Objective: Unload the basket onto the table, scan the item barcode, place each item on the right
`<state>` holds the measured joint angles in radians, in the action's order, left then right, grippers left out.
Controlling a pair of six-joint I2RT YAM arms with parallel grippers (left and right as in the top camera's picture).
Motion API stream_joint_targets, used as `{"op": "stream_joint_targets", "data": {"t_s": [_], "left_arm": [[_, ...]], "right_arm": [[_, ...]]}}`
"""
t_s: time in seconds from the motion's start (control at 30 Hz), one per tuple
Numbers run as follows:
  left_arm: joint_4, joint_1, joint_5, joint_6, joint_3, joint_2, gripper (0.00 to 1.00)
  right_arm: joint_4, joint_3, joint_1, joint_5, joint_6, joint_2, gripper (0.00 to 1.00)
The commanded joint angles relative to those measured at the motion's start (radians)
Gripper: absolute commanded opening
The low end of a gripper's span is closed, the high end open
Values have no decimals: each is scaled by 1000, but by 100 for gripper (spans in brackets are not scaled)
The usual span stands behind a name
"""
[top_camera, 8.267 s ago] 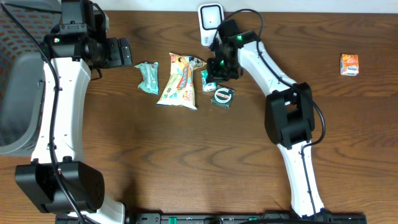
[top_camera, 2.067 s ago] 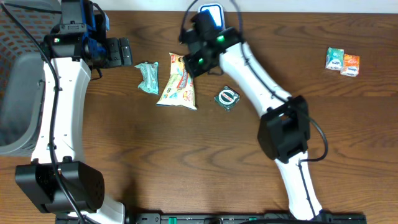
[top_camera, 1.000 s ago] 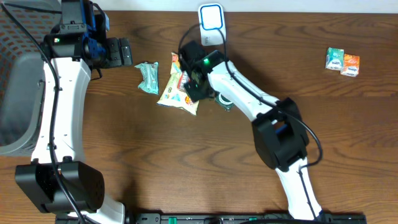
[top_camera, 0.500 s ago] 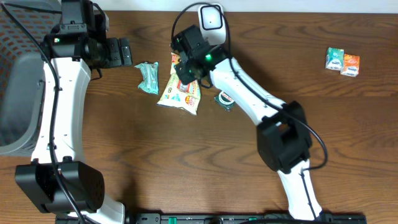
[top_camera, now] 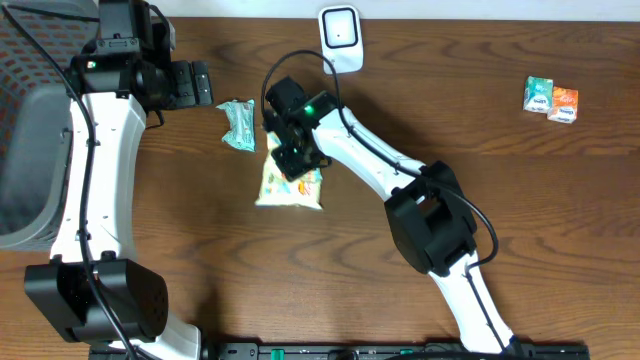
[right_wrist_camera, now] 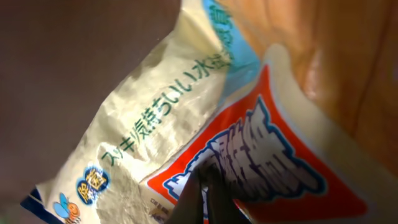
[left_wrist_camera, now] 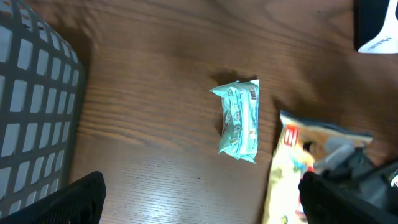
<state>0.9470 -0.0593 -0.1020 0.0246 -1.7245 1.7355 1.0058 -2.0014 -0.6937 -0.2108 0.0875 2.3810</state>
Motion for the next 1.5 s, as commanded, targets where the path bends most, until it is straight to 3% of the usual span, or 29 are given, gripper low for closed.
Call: {"op": "stream_joint_targets", "data": {"t_s": [0.0,0.23,0.5,0.93,1.17,1.47], "left_arm": [[6,2,2,-13,4,-2,98],[6,2,2,-13,4,-2,98],[6,2,2,-13,4,-2,98],[6,2,2,-13,4,-2,98],[6,2,2,-13,4,-2,98],[6,2,2,-13,4,-2,98]], "right_arm": [[32,20,-6,47,15,-88,1],[-102,20,-2,319,72,-171,3],[-201,20,6,309,78,-126,1],[-239,19,22,302,99,100,1],[-154,-40,48,348,90,-21,6],[89,-46,26,92,26,-145,12]]}}
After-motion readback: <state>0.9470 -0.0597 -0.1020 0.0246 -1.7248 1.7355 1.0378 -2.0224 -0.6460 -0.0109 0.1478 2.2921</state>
